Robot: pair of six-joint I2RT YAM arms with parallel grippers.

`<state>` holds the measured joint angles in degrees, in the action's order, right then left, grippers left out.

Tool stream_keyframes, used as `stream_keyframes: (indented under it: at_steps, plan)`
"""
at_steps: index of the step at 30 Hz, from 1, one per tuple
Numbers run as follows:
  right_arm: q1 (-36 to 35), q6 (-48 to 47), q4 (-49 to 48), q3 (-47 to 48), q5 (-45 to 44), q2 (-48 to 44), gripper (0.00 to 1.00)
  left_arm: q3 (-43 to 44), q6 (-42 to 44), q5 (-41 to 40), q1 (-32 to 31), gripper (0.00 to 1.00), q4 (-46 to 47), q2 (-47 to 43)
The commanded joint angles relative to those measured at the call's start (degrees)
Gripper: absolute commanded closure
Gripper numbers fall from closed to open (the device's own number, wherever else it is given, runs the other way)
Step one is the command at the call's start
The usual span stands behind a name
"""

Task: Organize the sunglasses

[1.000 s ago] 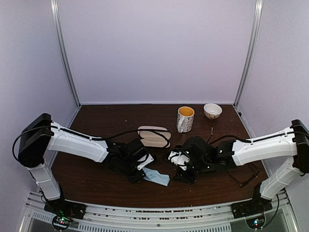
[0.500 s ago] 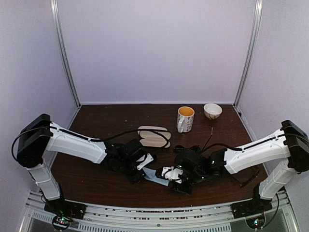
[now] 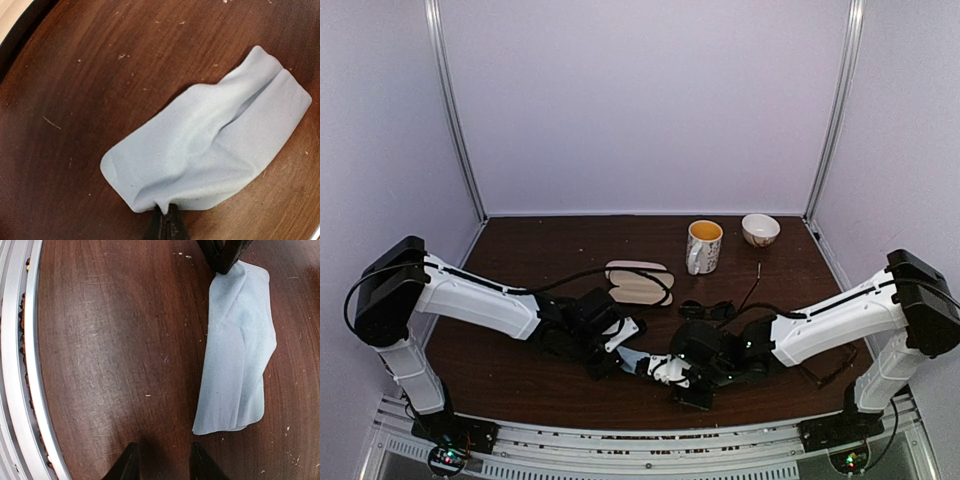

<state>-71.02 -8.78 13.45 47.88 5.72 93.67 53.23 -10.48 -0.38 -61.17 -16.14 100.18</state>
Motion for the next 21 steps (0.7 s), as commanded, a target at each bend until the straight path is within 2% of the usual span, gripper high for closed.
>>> stream_keyframes:
  at_steps: [1,21]
  plan:
    - [-0.4,-0.1,-0.7,1.9,-3.0,1.0,0.66,-2.0,-0.4,2.0,0.0,1.00,-1.4,1.2]
    - [-0.3,1.0,-1.7,3.3,-6.6,4.1,0.68,-2.3,-0.5,2.2,0.0,1.00,-0.9,1.2]
